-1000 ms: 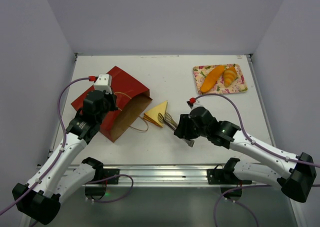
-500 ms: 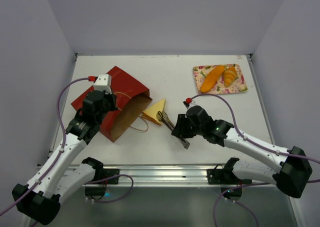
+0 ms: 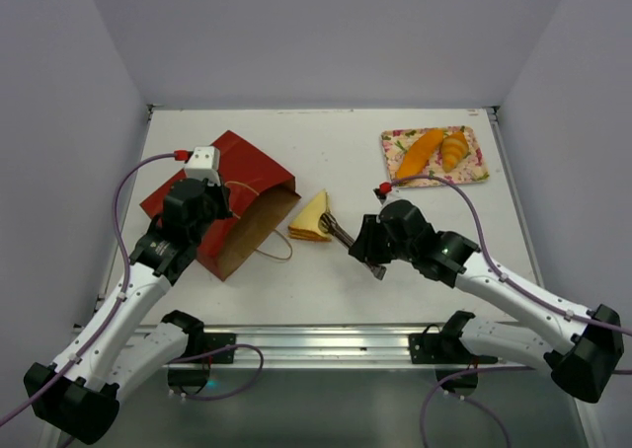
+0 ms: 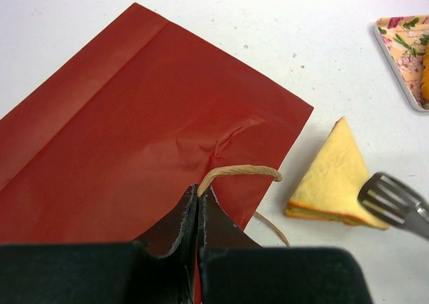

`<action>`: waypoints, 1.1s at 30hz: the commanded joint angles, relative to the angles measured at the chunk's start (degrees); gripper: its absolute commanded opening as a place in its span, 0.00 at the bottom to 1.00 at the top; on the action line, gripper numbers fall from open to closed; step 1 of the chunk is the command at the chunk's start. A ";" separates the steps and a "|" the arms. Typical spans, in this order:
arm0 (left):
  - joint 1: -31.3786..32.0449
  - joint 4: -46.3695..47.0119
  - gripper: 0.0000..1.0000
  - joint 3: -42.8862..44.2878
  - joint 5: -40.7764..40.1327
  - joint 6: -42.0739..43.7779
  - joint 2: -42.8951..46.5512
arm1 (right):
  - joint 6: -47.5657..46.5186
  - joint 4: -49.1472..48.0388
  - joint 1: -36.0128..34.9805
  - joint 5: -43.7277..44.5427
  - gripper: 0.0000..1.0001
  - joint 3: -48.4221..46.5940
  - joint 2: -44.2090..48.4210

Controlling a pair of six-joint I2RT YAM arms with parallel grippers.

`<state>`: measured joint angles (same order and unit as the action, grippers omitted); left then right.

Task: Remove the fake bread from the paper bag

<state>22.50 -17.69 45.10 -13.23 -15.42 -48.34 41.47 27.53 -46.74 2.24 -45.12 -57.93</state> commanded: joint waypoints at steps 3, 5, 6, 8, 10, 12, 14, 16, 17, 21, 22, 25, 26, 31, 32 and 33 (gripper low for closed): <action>-0.53 2.05 0.00 -0.37 0.05 0.13 0.88 | -4.90 5.86 3.40 6.10 0.17 -8.92 1.33; -0.53 2.05 0.00 -0.28 0.14 0.13 0.88 | -5.52 6.13 4.55 6.11 0.17 -10.24 1.07; -0.53 2.05 0.00 -0.36 0.23 0.04 0.88 | -6.22 6.39 5.51 6.28 0.17 -10.68 0.89; -0.62 2.05 0.00 -0.28 0.40 -0.05 0.79 | -6.84 7.01 6.22 7.86 0.17 -12.18 0.10; -0.62 2.05 0.00 -0.28 0.49 0.04 0.61 | -7.90 7.10 7.54 8.04 0.16 -13.40 -1.56; -0.53 2.05 0.00 -0.19 0.49 0.04 0.52 | -8.60 7.01 8.41 8.22 0.15 -14.11 -3.23; -0.53 2.05 0.00 -0.19 0.40 0.04 0.61 | -9.22 7.01 8.95 9.01 0.15 -15.52 -4.55; -0.53 2.05 0.00 -0.36 0.31 0.04 0.61 | -10.09 7.01 10.09 9.97 0.15 -17.09 -6.40; -0.53 2.05 0.00 -0.37 0.23 0.04 0.70 | -10.88 7.01 10.96 10.76 0.15 -17.62 -6.93; -0.62 2.05 0.00 -0.37 0.14 0.04 0.70 | -12.29 6.32 14.74 10.51 0.15 -19.74 -10.18; -0.62 2.05 0.00 -0.37 0.14 -0.05 0.70 | -12.47 5.96 15.53 9.98 0.15 -20.26 -11.31; -0.53 2.14 0.00 -0.28 0.05 0.04 0.61 | -13.35 4.64 18.87 7.61 0.15 -21.67 -13.69; -0.53 2.05 0.00 -0.28 0.05 0.04 0.61 | -13.87 4.29 20.45 7.08 0.15 -22.20 -14.31; -0.62 2.05 0.00 -0.19 0.05 0.04 0.70 | -14.84 3.32 25.46 2.43 0.15 -25.71 -18.26; -0.53 2.05 0.00 -0.28 0.05 0.04 0.70 | -14.93 2.71 27.21 1.55 0.15 -26.33 -19.66; -0.62 2.05 0.00 -0.28 0.05 0.04 0.70 | -14.93 2.44 28.10 -0.46 0.14 -27.46 -20.46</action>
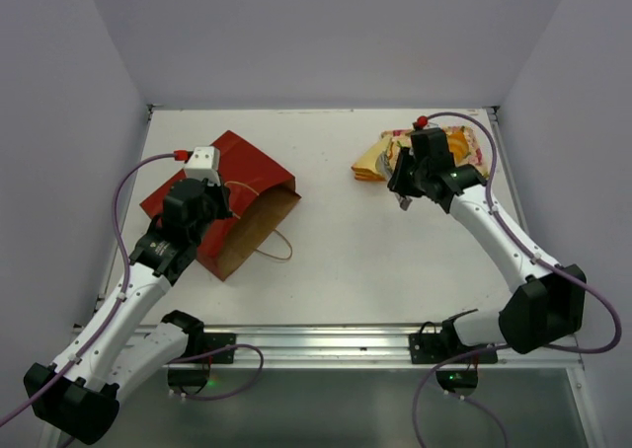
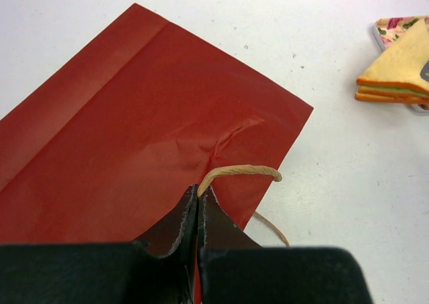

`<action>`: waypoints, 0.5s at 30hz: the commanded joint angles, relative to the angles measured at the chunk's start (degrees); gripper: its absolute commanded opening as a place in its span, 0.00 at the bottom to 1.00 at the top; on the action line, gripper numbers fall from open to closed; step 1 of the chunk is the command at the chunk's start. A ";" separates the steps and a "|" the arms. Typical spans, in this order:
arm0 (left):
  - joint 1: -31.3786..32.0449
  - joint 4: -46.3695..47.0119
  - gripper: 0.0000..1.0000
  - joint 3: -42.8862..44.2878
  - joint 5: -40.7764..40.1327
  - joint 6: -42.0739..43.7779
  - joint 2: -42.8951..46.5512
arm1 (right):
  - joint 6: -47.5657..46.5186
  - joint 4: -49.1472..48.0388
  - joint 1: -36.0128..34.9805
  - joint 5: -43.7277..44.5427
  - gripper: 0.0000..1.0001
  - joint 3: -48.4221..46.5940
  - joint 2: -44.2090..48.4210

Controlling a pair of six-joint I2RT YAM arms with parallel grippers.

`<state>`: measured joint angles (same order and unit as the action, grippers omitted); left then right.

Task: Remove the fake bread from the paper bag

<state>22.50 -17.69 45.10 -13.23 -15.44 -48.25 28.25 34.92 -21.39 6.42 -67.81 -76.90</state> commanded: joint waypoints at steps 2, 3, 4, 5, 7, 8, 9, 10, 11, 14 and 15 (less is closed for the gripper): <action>-0.62 2.05 0.00 -0.28 -0.04 0.06 0.53 | -1.53 -5.99 5.03 -6.15 0.14 -6.19 -4.11; -0.53 2.05 0.00 -0.36 -0.04 0.06 0.52 | -1.44 -6.09 5.56 -7.37 0.14 -8.11 -5.18; -0.62 2.05 0.00 -0.28 -0.04 0.06 0.52 | -1.44 -6.09 6.09 -8.69 0.14 -9.17 -6.14; -0.53 2.05 0.00 -0.19 -0.04 0.15 0.44 | -1.62 -6.00 6.79 -8.87 0.14 -10.14 -8.15; -0.53 2.05 0.00 -0.28 -0.04 0.15 0.44 | -1.79 -6.00 8.02 -9.23 0.14 -12.60 -9.75; -0.53 2.05 0.00 -0.19 -0.12 0.15 0.52 | -1.88 -6.00 8.55 -9.49 0.13 -13.22 -10.45; -0.53 2.05 0.00 -0.19 -0.12 0.15 0.52 | -1.97 -6.00 9.08 -9.84 0.13 -14.27 -11.85; -0.53 2.05 0.00 -0.28 -0.21 0.15 0.61 | -2.06 -6.00 10.30 -10.45 0.13 -14.80 -12.47; -0.53 2.05 0.00 -0.36 -0.21 0.15 0.61 | -2.06 -6.09 11.01 -10.98 0.13 -15.24 -13.00; -0.53 2.05 0.00 -0.19 -0.13 0.06 0.44 | -1.62 -6.96 13.91 -12.56 0.13 -16.21 -14.41; -0.53 2.05 0.00 -0.28 -0.13 0.15 0.35 | -1.53 -7.05 14.61 -13.18 0.13 -16.73 -14.76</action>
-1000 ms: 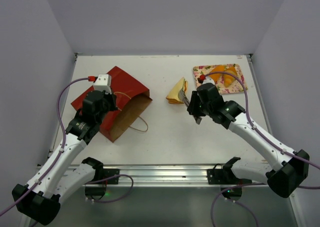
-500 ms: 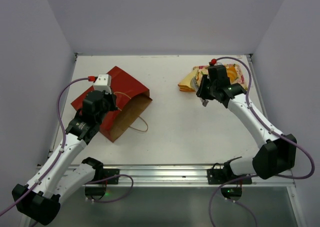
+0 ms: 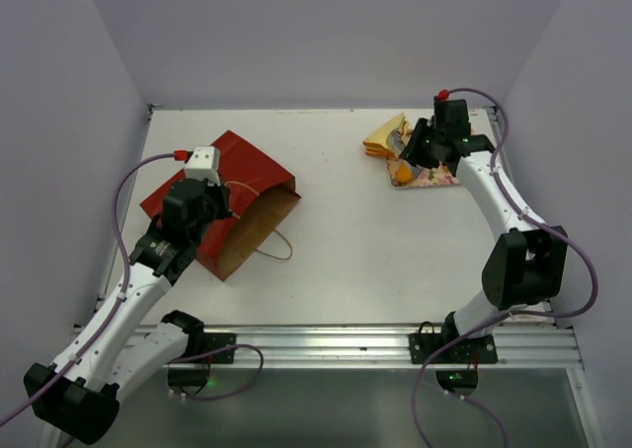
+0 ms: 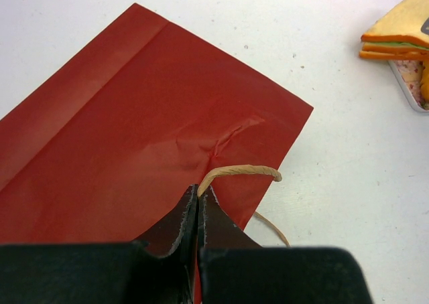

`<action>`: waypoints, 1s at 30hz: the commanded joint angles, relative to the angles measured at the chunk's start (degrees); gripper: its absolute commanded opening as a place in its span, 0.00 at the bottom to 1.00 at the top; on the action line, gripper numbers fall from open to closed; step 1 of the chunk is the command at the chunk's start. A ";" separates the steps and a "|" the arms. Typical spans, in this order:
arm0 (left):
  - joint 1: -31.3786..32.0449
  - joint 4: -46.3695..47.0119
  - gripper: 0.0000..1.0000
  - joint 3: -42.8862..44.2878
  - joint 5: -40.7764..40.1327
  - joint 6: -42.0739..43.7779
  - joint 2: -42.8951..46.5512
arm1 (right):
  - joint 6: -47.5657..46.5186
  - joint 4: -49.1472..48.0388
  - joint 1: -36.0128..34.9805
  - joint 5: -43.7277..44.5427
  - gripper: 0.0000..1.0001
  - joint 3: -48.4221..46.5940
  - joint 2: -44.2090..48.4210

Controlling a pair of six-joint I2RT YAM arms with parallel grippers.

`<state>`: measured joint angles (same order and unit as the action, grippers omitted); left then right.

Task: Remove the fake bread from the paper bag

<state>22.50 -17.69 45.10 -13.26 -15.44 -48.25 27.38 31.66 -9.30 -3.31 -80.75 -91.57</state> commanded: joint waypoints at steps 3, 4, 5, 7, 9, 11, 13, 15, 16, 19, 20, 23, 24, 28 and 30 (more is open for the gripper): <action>-0.53 2.05 0.00 -0.10 -0.02 0.06 0.09 | -0.66 -3.80 4.29 -4.07 0.13 -4.59 -1.07; -0.53 2.05 0.00 -0.10 -0.02 0.15 0.00 | -0.74 -3.80 4.90 -4.07 0.13 -4.59 -1.24; -0.53 2.05 0.00 -0.10 -0.02 0.15 0.08 | -0.74 -3.80 5.17 -4.07 0.13 -4.50 -1.24; -0.53 2.05 0.00 -0.10 -0.02 0.15 0.17 | -0.83 -3.80 5.78 -3.81 0.15 -3.63 -1.16; -0.53 2.05 0.00 -0.10 -0.02 0.15 0.09 | -0.92 -3.80 5.96 -3.11 0.17 -2.40 -1.33; -0.53 2.05 0.00 -0.10 -0.02 0.15 0.00 | -1.10 -3.80 6.57 -2.49 0.19 -1.43 -1.33; -0.53 2.05 0.00 -0.28 -0.02 0.06 0.00 | -1.10 -4.58 7.27 -2.14 0.20 0.24 -1.24; -0.62 2.05 0.00 -0.19 -0.02 0.15 0.00 | -0.92 -5.20 7.98 -2.14 0.21 1.73 -0.63; -0.53 2.05 0.00 -0.28 -0.02 0.15 -0.09 | -0.92 -5.38 8.16 -2.05 0.22 1.91 -0.54; -0.62 2.05 0.00 -0.10 -0.02 0.15 -0.18 | -1.01 -5.47 8.33 -1.61 0.25 2.44 -0.19; -0.53 2.05 0.00 -0.10 -0.02 0.15 -0.18 | -0.92 -5.47 8.42 -1.44 0.29 2.53 -0.01; -0.53 2.05 0.00 -0.19 -0.10 0.15 -0.09 | -0.92 -5.38 8.51 -1.26 0.43 2.96 0.51; -0.53 2.05 0.00 -0.19 -0.10 0.15 -0.09 | -0.92 -5.38 8.51 -1.35 0.45 3.05 0.86; -0.53 2.05 0.00 -0.19 -0.10 0.15 -0.09 | -0.83 -5.64 8.42 -1.43 0.47 3.67 1.83; -0.53 2.05 0.00 -0.19 -0.10 0.15 -0.09 | -0.75 -5.73 8.51 -1.43 0.47 3.41 2.10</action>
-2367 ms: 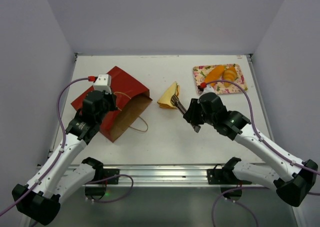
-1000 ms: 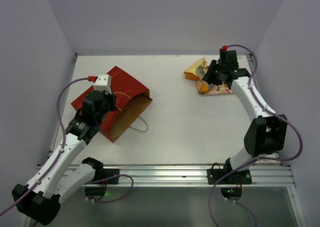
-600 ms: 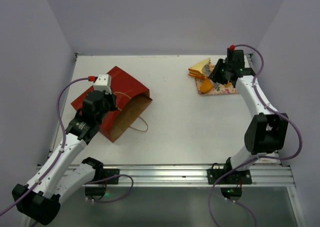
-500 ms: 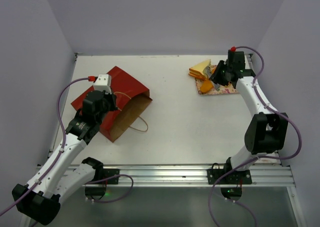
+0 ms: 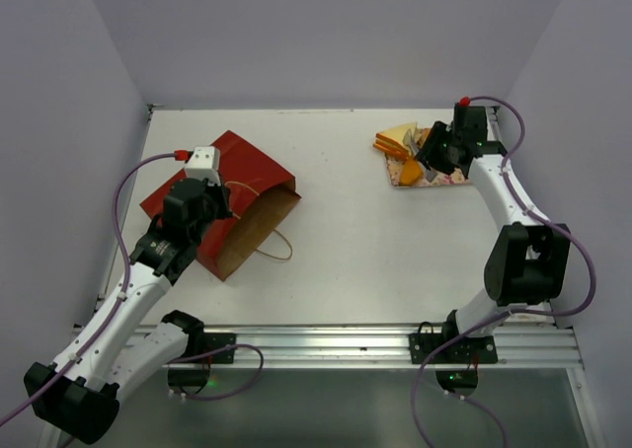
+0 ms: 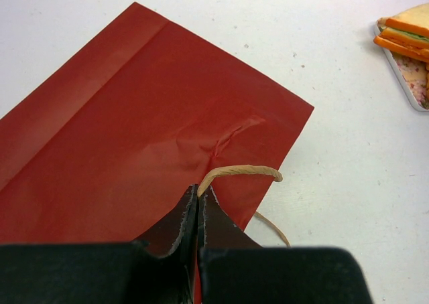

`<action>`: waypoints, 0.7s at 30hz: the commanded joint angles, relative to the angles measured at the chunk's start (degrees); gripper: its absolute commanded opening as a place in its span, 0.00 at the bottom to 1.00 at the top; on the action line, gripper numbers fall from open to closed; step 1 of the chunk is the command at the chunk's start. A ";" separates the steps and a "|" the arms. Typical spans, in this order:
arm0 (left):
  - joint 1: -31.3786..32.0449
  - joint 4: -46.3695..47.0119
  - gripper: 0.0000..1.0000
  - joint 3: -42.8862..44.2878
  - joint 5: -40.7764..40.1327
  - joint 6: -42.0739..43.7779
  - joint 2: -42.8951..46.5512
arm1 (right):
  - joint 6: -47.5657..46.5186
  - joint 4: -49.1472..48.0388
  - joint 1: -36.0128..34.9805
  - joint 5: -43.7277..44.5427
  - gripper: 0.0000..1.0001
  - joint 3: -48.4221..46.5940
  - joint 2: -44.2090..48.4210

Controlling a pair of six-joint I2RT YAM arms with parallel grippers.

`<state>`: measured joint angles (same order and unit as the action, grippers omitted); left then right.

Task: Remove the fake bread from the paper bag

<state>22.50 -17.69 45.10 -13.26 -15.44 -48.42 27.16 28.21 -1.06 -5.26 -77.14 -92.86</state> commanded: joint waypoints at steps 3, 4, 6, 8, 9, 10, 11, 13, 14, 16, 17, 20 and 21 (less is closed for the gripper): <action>-0.53 2.05 0.00 -0.28 -0.10 0.15 0.09 | -0.26 -2.10 0.27 -0.02 0.47 -0.46 4.35; -0.53 2.05 0.00 -0.28 -0.19 0.15 0.08 | -0.26 -2.02 0.27 -0.10 0.47 -0.38 4.96; -0.53 2.05 0.00 -0.19 -0.19 0.15 0.17 | -0.17 -1.93 0.27 -0.54 0.47 -0.03 5.84; -0.53 2.05 0.00 -0.28 -0.19 0.15 0.17 | -0.17 -1.93 0.27 -0.63 0.47 0.94 7.42; -0.53 2.05 0.00 -0.28 -0.19 0.15 0.17 | -0.17 -1.84 0.27 -0.81 0.47 1.29 7.95; -0.62 2.05 0.00 -0.28 -0.19 0.15 0.17 | -0.17 -1.67 0.36 -1.16 0.47 1.64 8.65; -0.62 2.05 0.00 -0.28 -0.19 0.15 0.17 | -0.44 -1.84 0.27 -1.42 0.47 2.52 9.88; -0.53 2.05 0.00 -0.19 -0.10 0.15 0.17 | -1.23 -1.49 0.27 -3.60 0.47 3.83 11.20; -0.53 2.05 0.00 -0.19 -0.10 0.15 0.17 | -1.40 -1.49 0.27 -4.49 0.45 4.54 12.69; -0.53 2.05 0.00 -0.10 -0.10 0.15 0.17 | -1.76 -1.31 0.18 -6.51 0.45 5.86 14.54; -0.53 2.05 0.00 -0.10 -0.10 0.15 0.17 | -1.84 -1.49 0.09 -7.13 0.45 7.60 15.59; -0.53 2.05 0.00 -0.10 -0.10 0.15 0.17 | -2.11 -1.31 -0.52 -7.92 0.45 10.68 20.16; -0.62 2.05 0.00 -0.10 -0.02 0.15 0.17 | -2.20 -0.96 -1.13 -8.10 0.46 11.31 22.26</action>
<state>22.50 -17.69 45.10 -13.26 -15.44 -48.42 26.35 27.88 -1.28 -9.98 -67.44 -75.96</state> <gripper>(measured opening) 0.012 0.455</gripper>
